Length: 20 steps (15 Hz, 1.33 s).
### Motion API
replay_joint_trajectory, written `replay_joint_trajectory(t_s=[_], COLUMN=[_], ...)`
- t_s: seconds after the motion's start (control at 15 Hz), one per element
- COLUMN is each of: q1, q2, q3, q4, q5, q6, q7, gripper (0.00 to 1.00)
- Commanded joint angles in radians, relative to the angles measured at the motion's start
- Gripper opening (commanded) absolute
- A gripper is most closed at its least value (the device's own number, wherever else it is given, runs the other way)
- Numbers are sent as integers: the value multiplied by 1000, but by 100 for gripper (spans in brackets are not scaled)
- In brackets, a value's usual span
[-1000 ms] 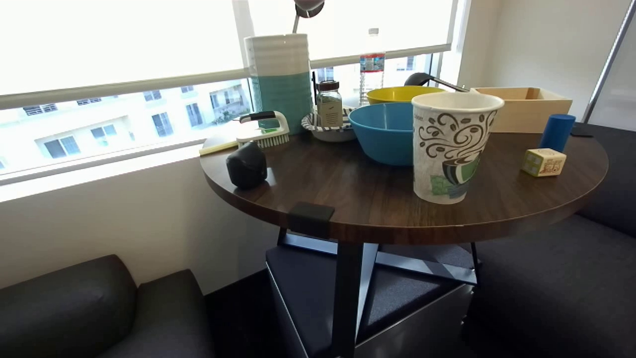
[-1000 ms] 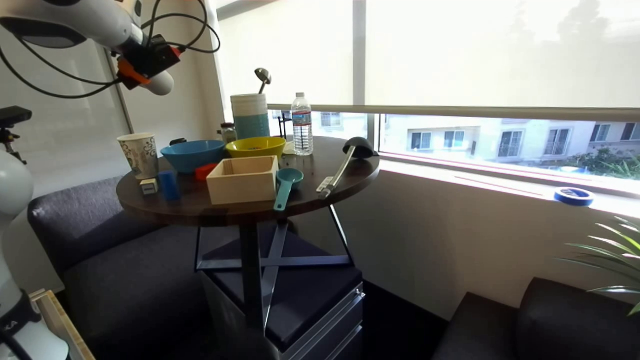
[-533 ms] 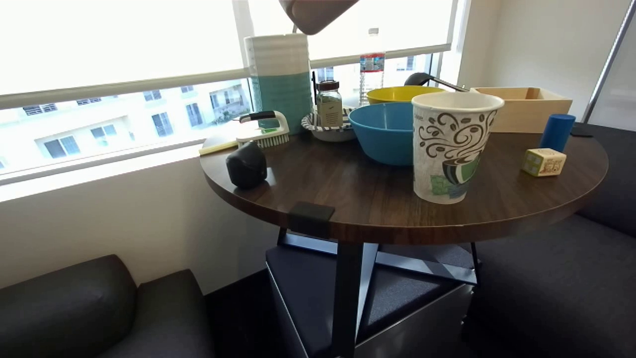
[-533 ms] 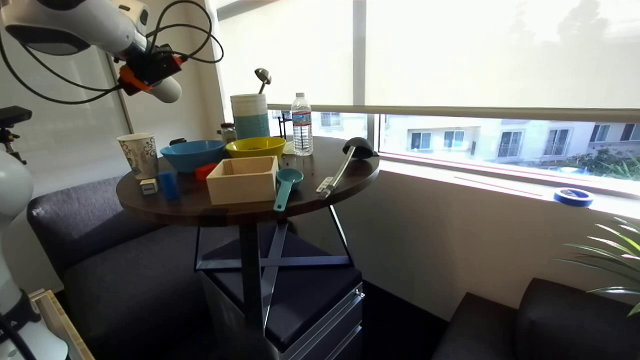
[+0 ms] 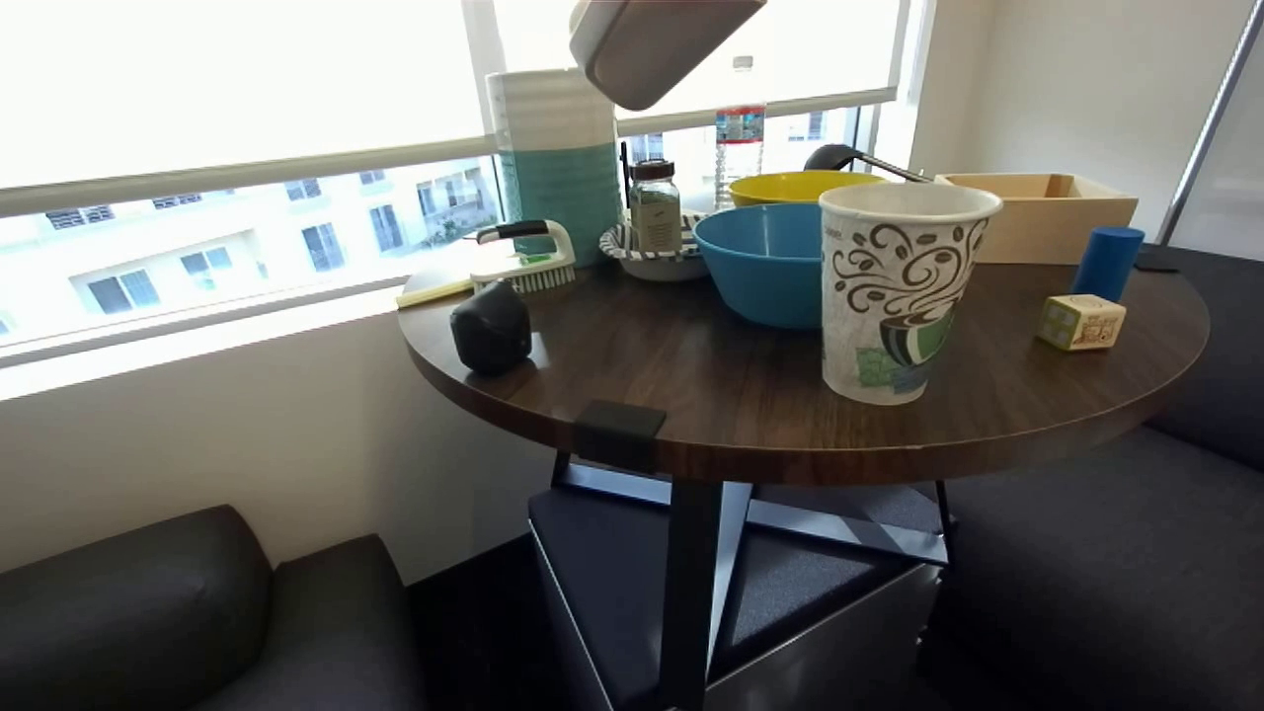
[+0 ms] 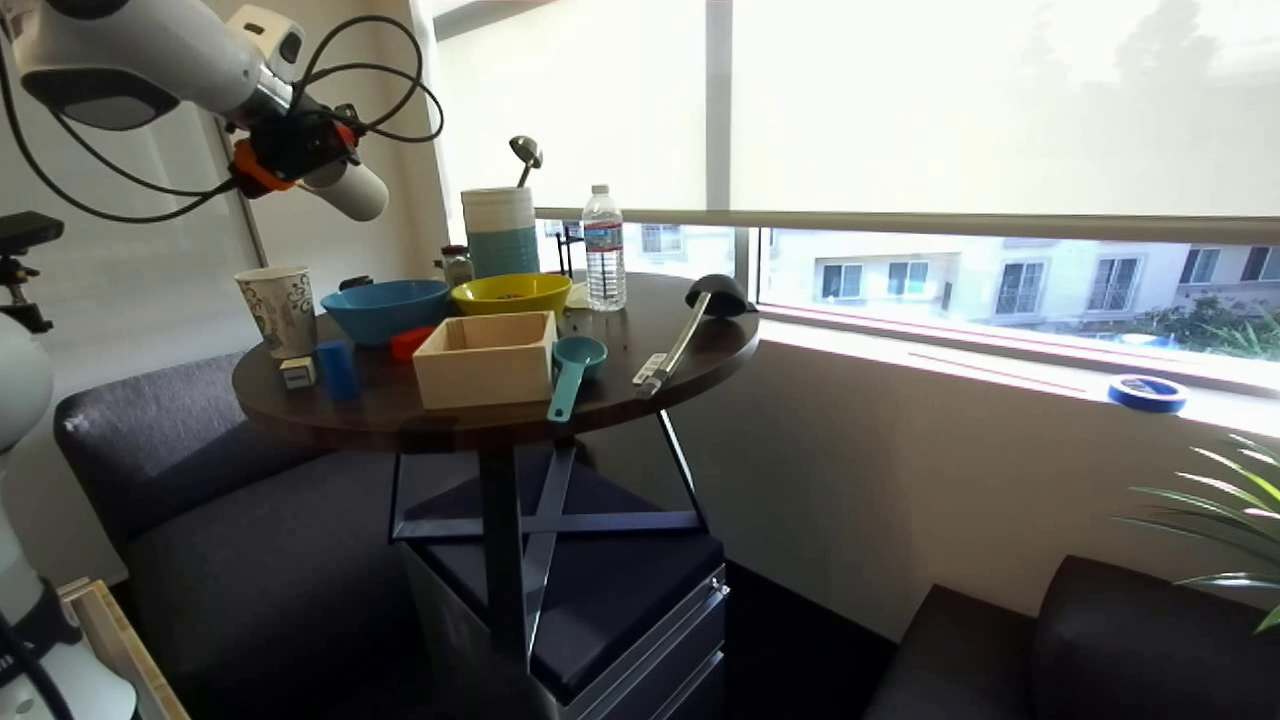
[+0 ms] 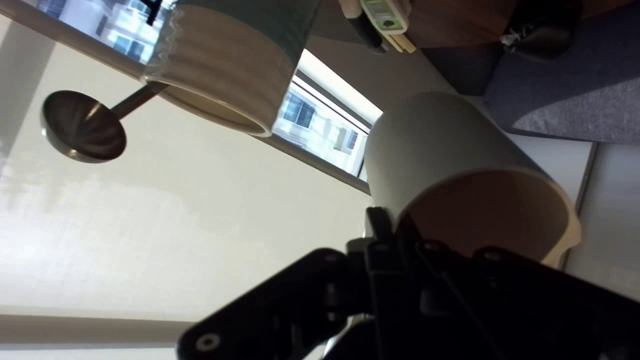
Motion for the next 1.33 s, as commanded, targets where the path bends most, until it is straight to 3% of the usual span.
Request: replay_joint_trajectory(t_s=[0.0,0.33,0.4,0.47,0.53,0.6,0.87,1.0,1.07,1.13,1.27], q1=[-179,-481,-522,-559,-489,-512,-502,-626,-673,-786,-923], q2=[-2,-15,-30,-49,-4,-5,-3,17,14,14,-5], q3=[147,351,365,380,338,349,344,417,415,489,537], q4=[-11,-54,-90,-96,-63,-70,-72,-71,-104,-84,-99], q5=[21,1,-143,-191,-99,-119,-118,-136,-286,-197,-241], q6=[28,-54,-67,-96,-55,-63,-63,-59,-42,-70,-88], q7=[75,189,336,377,264,290,287,347,493,435,513], gripper=[1,1,1,1,1,5,1,1,1,1,1])
